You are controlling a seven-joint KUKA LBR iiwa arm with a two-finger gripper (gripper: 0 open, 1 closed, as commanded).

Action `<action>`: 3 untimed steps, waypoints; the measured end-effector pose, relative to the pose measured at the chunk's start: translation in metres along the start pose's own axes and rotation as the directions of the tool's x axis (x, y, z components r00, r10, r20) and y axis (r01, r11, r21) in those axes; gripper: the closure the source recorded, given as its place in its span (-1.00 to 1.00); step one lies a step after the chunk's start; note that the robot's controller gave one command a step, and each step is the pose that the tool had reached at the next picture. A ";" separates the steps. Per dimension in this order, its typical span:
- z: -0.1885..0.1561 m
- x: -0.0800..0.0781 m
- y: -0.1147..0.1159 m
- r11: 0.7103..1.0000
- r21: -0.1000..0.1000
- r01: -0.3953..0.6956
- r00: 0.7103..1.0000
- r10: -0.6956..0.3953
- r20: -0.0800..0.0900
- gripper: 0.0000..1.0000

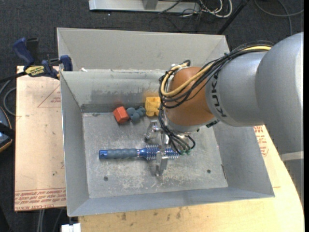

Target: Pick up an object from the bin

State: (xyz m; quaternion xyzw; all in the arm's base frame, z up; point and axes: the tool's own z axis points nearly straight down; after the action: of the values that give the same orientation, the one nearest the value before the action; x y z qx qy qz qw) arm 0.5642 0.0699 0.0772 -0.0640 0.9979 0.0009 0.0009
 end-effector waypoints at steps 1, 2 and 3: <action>-0.001 -0.002 0.000 1.000 0.000 -0.001 1.000 0.001 0.009 1.00; -0.004 -0.002 0.001 1.000 0.000 -0.002 1.000 0.002 0.000 1.00; -0.034 -0.003 0.001 1.000 0.001 -0.004 1.000 0.004 0.002 1.00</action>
Offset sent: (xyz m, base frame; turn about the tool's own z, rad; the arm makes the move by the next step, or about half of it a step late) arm 0.0000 0.0000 0.0000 0.0000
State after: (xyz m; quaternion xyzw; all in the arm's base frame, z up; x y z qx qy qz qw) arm 0.5673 0.0708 0.1114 -0.0619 0.9981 0.0007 0.0018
